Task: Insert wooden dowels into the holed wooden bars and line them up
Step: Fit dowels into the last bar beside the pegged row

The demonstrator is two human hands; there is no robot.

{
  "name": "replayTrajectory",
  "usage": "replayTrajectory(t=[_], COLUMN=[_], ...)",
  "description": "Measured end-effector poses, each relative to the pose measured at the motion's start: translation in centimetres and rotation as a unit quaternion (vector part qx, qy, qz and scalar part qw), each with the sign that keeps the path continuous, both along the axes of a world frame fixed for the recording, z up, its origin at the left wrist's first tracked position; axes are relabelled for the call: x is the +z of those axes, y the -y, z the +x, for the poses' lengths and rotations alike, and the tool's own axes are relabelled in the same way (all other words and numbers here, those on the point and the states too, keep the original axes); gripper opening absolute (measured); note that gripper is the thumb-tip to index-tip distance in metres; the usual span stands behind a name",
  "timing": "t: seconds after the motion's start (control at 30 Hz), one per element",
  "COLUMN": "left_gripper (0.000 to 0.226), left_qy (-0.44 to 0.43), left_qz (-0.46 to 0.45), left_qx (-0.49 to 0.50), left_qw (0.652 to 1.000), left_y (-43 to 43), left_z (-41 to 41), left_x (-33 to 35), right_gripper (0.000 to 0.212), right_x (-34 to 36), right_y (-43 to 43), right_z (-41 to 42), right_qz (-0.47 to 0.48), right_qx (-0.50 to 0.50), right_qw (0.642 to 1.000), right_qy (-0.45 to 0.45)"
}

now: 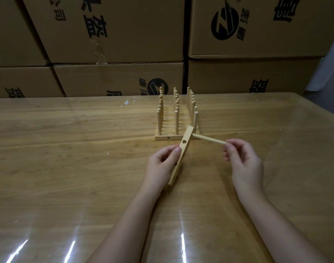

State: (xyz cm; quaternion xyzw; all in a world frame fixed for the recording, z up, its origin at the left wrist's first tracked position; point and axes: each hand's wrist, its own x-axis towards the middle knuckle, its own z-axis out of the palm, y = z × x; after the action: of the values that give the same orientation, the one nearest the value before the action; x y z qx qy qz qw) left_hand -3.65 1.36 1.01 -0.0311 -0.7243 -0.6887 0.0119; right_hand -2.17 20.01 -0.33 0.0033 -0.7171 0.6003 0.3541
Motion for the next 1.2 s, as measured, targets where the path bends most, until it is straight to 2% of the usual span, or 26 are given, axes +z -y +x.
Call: replayTrajectory(t=[0.27,0.4,0.5,0.6,0.7,0.8,0.9,0.97,1.07,1.2], left_gripper=[0.013,0.014,0.016,0.021,0.019,0.017,0.018,0.023,0.032,0.027], left_qy=[-0.015,0.005,0.019,0.061,0.09,0.079,0.075,0.079,0.081,0.084], left_qz=[-0.013,-0.001,0.049,0.176,0.269,0.298,0.28,0.269,0.27,0.26], left_qx=[-0.008,-0.025,-0.009,0.014,-0.019,-0.028,-0.019,-0.014,0.001,0.011], left_qw=[1.0,1.0,0.999,0.982,0.959,0.951,0.957,0.96,0.96,0.962], left_y=[-0.1,0.0,0.2,0.5,0.9,1.1,1.0,0.9,0.9,0.6], left_z=[0.1,0.2,0.0,-0.2,-0.2,-0.3,-0.4,-0.5,-0.6,-0.8], left_x=[0.0,0.3,0.3,0.6,0.9,0.8,0.6,0.5,0.4,0.3], right_gripper=[0.024,0.012,0.024,0.014,0.019,0.026,0.04,0.039,0.027,0.014], right_x=[-0.1,0.3,0.6,0.5,0.2,0.2,0.4,0.5,0.7,0.5], right_y=[-0.1,0.2,0.2,0.5,1.1,1.5,1.7,1.7,1.7,1.7], right_z=[-0.2,0.2,0.5,0.5,0.8,1.2,1.4,1.5,1.5,1.5], right_qz=[-0.008,-0.036,-0.044,0.058,0.206,0.353,0.447,0.463,0.45,0.448], right_qx=[-0.017,-0.001,0.016,0.045,0.117,0.154,0.197,0.201,0.192,0.187], right_qw=[1.0,0.999,0.999,0.994,0.96,0.914,0.859,0.849,0.859,0.86], right_qy=[0.002,-0.007,0.006,0.084,0.149,0.13,0.155,0.157,0.151,0.158])
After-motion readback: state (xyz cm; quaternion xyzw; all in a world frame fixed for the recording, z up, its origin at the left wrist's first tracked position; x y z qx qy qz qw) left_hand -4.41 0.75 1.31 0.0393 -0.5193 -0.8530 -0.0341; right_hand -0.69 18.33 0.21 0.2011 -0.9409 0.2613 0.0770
